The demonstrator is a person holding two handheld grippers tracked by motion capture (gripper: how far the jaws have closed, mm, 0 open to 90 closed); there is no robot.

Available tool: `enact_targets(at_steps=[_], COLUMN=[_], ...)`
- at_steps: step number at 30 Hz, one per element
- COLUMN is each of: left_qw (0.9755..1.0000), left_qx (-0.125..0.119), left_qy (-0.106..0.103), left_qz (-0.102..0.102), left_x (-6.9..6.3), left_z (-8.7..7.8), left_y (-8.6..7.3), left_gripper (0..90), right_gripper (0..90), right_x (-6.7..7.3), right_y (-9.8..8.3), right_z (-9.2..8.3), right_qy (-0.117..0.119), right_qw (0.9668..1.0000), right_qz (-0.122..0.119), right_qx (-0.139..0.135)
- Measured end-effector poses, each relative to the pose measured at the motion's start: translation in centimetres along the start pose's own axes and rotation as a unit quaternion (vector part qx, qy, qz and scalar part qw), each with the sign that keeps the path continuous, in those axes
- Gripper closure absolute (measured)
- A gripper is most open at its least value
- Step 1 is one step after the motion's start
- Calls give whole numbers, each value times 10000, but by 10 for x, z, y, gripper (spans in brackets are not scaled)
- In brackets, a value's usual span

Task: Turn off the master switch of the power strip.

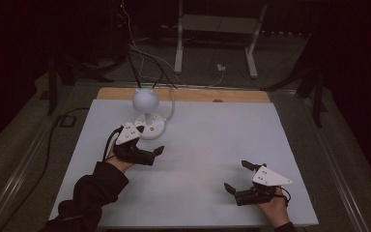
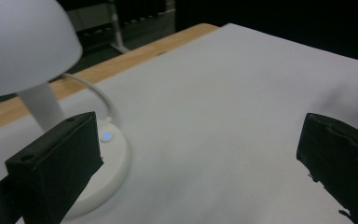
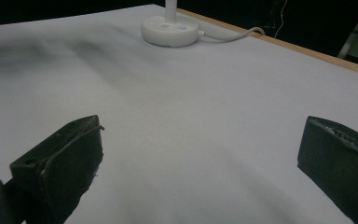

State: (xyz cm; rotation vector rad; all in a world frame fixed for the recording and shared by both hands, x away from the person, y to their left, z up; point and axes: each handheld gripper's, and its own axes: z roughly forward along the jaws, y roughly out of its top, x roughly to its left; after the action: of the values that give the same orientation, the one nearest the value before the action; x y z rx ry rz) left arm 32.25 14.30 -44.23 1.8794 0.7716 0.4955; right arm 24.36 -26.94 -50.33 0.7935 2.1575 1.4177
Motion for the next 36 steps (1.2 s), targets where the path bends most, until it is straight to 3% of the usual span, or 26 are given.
enact_targets(at_steps=[5,14,17,21,23,27,36], left_qw=[9997,9984,9978,9961,9947,9940,9909], left_qx=[-8,-67,-154,-189,-153,-168,73], left_qy=[202,486,479,639,834,939,1237], left_qz=[-168,-282,-429,-570,-583,-525,-531], left_x=[1,1,1,2,3,3,4], left_z=[9,25,28,34,41,46,65], left_y=[1,1,2,2,2,0,-6], left_gripper=[2,2,2,2,2,2,16], right_gripper=[1,1,1,1,0,1,1], right_x=[0,0,0,-1,-1,-1,-1], right_y=[0,0,0,0,0,0,0], right_z=[0,-1,-1,-1,-1,-1,-2], right_qy=[5,-6,-4,1,4,12,22], right_qw=[10000,10000,10000,10000,10000,10000,10000], right_qz=[6,12,14,21,22,29,33], right_qx=[-9,-14,-16,-28,-26,-32,-43])
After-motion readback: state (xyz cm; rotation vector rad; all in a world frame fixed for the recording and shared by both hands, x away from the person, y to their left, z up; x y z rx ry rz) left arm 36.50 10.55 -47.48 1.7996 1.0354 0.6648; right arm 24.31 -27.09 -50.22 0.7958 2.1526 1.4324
